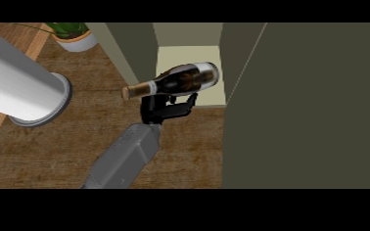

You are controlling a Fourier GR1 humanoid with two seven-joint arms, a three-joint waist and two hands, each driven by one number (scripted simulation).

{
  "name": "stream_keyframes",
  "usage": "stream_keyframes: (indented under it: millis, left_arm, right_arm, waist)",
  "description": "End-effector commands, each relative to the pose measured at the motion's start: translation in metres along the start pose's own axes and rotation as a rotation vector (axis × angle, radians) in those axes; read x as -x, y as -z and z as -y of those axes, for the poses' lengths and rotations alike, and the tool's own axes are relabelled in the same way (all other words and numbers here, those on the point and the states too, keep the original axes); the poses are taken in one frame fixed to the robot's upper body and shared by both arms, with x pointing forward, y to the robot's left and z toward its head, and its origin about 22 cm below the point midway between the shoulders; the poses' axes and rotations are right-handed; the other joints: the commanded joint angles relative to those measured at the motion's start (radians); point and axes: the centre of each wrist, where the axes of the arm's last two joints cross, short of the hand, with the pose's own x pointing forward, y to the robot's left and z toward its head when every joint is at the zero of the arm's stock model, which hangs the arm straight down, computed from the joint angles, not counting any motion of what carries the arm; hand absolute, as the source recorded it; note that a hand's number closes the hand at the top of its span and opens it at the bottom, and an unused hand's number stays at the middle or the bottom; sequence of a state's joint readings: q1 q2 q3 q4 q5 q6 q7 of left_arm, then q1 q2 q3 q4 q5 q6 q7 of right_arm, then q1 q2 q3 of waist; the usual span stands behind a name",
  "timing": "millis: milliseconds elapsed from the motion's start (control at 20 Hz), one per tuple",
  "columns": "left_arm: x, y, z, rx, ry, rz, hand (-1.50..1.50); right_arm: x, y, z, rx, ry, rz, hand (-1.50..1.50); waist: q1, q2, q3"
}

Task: Pick up the wine, place it into the cabinet and close the cabinet

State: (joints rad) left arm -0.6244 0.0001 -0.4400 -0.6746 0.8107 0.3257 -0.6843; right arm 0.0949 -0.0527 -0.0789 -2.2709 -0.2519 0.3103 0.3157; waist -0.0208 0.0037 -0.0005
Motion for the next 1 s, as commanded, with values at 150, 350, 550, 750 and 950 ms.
stream_keyframes:
  millis: [150, 350, 550, 750, 950]
  left_arm:
    - [-0.010, 0.020, 0.018, 0.009, -0.003, -0.018, 1.50]
    - [-0.001, 0.022, 0.004, -0.004, -0.042, -0.016, 1.50]
    - [-0.011, 0.035, 0.015, -0.003, -0.040, -0.007, 1.50]
    - [-0.024, 0.050, 0.022, 0.003, -0.033, -0.025, 1.50]
    - [-0.023, 0.058, 0.012, -0.042, -0.001, -0.011, 1.50]
  right_arm:
    - [0.001, 0.004, -0.007, -0.007, 0.016, 0.009, -1.50]
    - [0.011, 0.007, -0.003, -0.008, 0.014, 0.004, -1.50]
    - [0.012, 0.004, -0.004, -0.037, 0.006, -0.010, -1.50]
    - [0.005, -0.007, -0.009, 0.008, 0.008, -0.014, -1.50]
    - [0.010, 0.019, -0.008, -0.021, 0.001, 0.003, -1.50]
  waist:
    - [0.000, -0.001, 0.000]
    - [-0.010, 0.003, 0.000]
    - [-0.015, 0.004, 0.000]
    - [-0.002, -0.001, 0.000]
    - [-0.012, 0.005, 0.000]
